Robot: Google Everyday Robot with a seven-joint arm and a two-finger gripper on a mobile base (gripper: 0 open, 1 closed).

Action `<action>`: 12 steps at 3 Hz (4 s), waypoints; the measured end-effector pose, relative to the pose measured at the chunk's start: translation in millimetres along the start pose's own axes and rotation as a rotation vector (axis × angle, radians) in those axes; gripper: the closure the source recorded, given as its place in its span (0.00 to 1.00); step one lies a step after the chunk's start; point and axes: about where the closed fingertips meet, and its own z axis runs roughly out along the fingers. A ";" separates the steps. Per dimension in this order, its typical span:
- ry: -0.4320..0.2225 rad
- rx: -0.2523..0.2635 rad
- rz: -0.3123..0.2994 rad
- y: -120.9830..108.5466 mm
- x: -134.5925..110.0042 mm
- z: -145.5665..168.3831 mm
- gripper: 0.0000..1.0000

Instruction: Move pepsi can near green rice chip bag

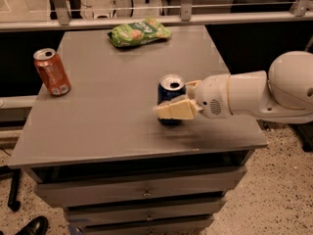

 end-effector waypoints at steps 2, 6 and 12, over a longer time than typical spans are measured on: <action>-0.073 0.044 -0.012 -22.4 -14.8 -4.1 0.86; -0.136 0.129 -0.089 -61.8 -51.0 -25.8 1.00; -0.237 0.241 -0.222 -296.5 -149.7 79.5 1.00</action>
Offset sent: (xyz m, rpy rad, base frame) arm 0.0515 -0.0273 0.0326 0.0647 -0.1370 -0.0871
